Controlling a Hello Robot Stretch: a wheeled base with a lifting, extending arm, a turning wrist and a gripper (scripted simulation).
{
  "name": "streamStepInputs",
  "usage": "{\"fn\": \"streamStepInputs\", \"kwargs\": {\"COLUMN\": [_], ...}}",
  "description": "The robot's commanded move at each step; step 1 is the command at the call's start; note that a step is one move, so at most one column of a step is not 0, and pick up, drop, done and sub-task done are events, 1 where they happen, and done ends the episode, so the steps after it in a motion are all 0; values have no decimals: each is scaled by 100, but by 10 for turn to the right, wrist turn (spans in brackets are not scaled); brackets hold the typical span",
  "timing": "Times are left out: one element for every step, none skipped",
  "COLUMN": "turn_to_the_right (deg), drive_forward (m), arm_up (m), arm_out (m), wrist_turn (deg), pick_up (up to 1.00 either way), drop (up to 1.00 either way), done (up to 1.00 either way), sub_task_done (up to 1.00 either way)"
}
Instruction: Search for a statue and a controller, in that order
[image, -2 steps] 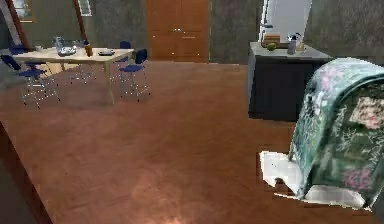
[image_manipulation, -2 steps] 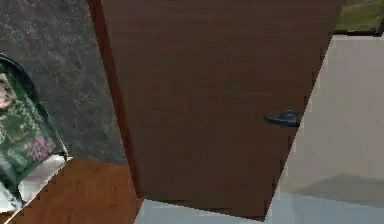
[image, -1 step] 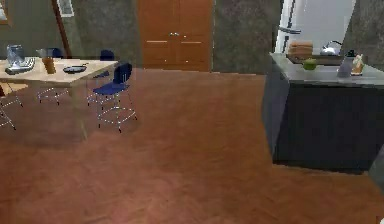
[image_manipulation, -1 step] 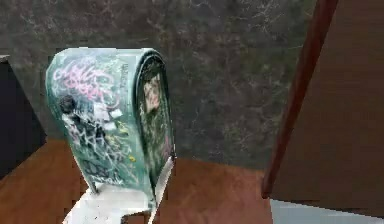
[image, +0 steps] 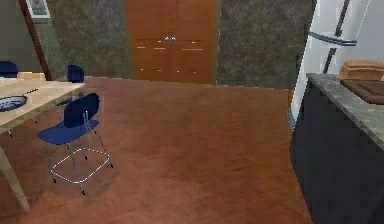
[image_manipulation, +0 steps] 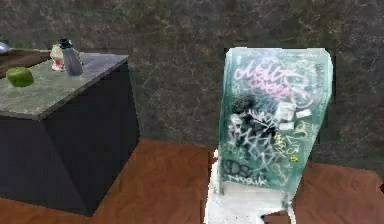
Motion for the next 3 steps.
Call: {"fn": "streamStepInputs", "kwargs": {"turn_to_the_right": [-30,0,0], "drive_forward": [0,100,75], "arm_up": [0,0,0], "arm_out": [0,0,0], "wrist_turn": [0,0,0], "pick_up": [0,0,0], "drop": [0,0,0], "done": [0,0,0], "sub_task_done": [0,0,0]}}
